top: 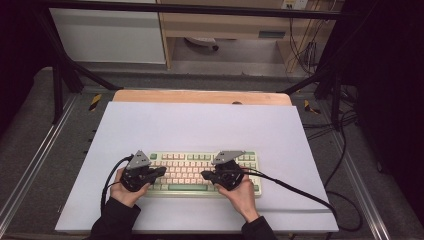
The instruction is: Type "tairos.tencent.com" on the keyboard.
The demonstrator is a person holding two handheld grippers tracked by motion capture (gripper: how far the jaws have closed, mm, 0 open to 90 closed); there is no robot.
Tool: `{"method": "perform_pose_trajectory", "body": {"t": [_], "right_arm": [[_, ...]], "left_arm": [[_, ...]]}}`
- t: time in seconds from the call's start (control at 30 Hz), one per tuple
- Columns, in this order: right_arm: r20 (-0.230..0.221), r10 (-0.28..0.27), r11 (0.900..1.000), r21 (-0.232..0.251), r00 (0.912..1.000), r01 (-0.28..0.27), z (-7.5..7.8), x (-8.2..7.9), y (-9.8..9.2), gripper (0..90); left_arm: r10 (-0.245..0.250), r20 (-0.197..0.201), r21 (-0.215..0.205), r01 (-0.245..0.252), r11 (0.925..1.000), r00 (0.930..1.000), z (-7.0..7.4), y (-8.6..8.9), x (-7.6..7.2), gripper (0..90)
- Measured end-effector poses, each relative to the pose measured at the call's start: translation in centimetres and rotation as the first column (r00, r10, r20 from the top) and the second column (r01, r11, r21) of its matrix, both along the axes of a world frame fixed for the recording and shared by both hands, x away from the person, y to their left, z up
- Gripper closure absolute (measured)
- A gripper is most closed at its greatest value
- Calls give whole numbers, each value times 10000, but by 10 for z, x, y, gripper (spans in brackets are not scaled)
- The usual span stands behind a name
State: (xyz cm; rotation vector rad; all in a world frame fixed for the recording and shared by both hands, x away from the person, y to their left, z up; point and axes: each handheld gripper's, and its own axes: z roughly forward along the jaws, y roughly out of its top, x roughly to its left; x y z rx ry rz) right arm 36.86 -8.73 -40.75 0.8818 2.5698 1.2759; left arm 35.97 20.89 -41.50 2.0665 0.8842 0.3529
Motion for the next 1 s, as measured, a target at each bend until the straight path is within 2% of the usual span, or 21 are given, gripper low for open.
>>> {"method": "perform_pose_trajectory", "body": {"t": [0.53,1.0], "right_arm": [[-33,-419,9991,23,9991,419,-4,-2,-29,900],[-15,-530,9985,98,9986,530,-4,-5,-39,900]], "left_arm": [[-80,68,120,79,9999,9999,2,-12,2,897],[-301,31,277,300,9992,9995,4,-34,9,897]]}}
